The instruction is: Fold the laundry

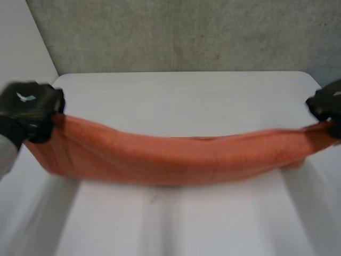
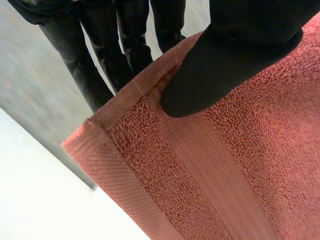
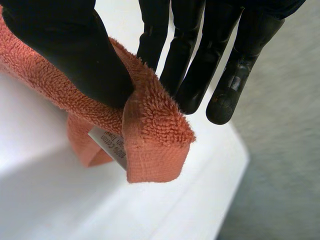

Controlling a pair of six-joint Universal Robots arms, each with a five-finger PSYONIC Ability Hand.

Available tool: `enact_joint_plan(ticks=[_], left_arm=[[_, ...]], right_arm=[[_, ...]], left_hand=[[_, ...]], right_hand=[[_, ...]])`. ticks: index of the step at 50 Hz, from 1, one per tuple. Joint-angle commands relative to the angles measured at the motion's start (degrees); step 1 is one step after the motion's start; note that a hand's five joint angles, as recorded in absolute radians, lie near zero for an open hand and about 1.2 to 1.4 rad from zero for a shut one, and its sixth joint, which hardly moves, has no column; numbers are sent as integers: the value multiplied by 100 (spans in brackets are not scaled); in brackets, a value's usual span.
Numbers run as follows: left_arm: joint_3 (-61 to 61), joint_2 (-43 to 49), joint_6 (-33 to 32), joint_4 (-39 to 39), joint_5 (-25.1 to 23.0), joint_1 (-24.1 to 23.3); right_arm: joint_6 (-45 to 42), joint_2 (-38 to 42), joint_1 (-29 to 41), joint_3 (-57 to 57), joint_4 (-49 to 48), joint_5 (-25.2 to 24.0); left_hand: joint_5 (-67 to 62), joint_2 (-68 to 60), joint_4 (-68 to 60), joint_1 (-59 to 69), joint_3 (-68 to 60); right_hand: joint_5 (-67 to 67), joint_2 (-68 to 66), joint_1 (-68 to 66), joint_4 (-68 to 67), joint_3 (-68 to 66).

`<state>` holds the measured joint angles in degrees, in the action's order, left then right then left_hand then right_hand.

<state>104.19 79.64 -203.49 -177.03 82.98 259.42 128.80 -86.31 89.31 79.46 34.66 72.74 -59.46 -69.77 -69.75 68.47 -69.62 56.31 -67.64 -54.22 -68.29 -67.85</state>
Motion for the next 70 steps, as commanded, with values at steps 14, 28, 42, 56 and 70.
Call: enact_joint_plan(ticks=[14, 28, 42, 56, 70], left_arm=[[-3676, 3770, -517, -1988, 8, -357], [-2907, 3040, 185, -4526, 614, -427], [-1095, 4075, 714, -4164, 561, -453], [-24, 3280, 135, -3340, 579, -340], [945, 1186, -552, -614, 570, -76]], right_arm=[[1013, 2928, 1282, -3557, -2775, 1945], [1789, 1732, 1256, -1995, -4828, 1910], [1745, 2382, 1212, 105, -4529, 1014], [1341, 2470, 1071, 553, -3431, 1040], [-985, 713, 211, 1695, -674, 1040]], left_hand=[[-1054, -1023, -1025, 1153, -1038], [-1054, -1023, -1025, 1153, -1038], [-1054, -1023, -1025, 1153, -1038], [-1054, -1023, -1025, 1153, -1038], [-1054, -1023, -1025, 1153, -1038]], right_hand=[[1369, -1236, -2578, -1171, -1215], [1369, -1236, -2578, -1171, -1215], [1369, -1236, -2578, -1171, -1215], [1369, -1236, -2578, -1171, -1215], [1369, -1236, -2578, -1171, -1215]])
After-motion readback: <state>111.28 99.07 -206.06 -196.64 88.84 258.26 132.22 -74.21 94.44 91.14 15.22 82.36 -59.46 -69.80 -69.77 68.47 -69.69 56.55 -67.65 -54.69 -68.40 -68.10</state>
